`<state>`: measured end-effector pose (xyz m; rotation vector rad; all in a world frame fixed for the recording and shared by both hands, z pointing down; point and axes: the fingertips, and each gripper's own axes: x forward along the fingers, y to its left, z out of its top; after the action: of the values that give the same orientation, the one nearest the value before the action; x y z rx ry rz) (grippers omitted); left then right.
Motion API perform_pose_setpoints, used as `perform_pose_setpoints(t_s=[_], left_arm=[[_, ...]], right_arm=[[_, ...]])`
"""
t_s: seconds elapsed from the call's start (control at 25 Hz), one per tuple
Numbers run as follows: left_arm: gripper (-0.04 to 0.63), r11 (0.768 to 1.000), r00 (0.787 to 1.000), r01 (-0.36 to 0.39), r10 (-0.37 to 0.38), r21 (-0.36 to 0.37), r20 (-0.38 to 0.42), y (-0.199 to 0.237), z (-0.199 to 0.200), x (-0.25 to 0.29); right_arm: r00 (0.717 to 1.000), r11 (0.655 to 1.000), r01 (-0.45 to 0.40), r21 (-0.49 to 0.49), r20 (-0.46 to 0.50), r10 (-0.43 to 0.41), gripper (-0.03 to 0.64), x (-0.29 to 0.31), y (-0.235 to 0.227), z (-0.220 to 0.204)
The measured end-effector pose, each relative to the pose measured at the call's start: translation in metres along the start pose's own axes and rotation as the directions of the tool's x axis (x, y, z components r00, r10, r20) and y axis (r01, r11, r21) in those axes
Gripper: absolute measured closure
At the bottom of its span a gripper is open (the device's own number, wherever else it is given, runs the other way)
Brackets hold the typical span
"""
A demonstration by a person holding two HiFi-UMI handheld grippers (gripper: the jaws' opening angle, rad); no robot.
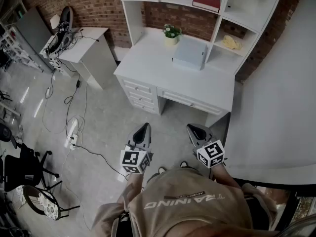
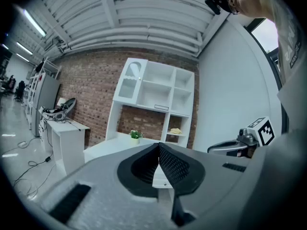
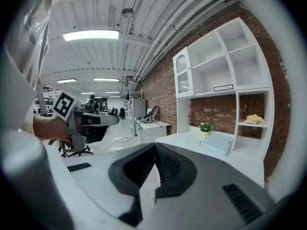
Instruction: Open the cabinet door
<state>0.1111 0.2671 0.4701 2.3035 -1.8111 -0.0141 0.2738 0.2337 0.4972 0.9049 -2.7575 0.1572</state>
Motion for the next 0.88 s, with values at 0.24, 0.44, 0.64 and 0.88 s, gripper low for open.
perform_pose_setpoints(t_s=[0.24, 0.44, 0.64, 0.88], left_arm=[[0.588, 0.999, 0.999, 0.028, -0.029, -0.015, -0.034, 0.019, -0.023, -0.004], [0.588, 0.999, 0.999, 0.027, -0.028, -0.04, -0.026, 0.028, -0.019, 0.001], [0.588, 0.999, 0.998, -0.019, 0.016, -0.05, -0.058, 0.049, -0.028, 0.013], [0.588, 0.997, 0.998, -0.059, 0.057, -0.057, -0.034, 0.058, 0.006, 0.055]], right_arm=[[1.0, 0.998, 0.011, 0.066, -0.002, -0.011, 0.603, 0.017, 0.014, -0.005], [0.999, 0.999, 0.03, 0.046, -0.017, -0.029, 0.603, 0.029, 0.001, 0.002], [1.0, 0.999, 0.005, 0.055, 0.004, -0.005, 0.603, 0.064, -0.015, 0.008], [0.993, 0.986, -0.113, 0.126, 0.034, 0.11, 0.603, 0.106, -0.048, 0.018]])
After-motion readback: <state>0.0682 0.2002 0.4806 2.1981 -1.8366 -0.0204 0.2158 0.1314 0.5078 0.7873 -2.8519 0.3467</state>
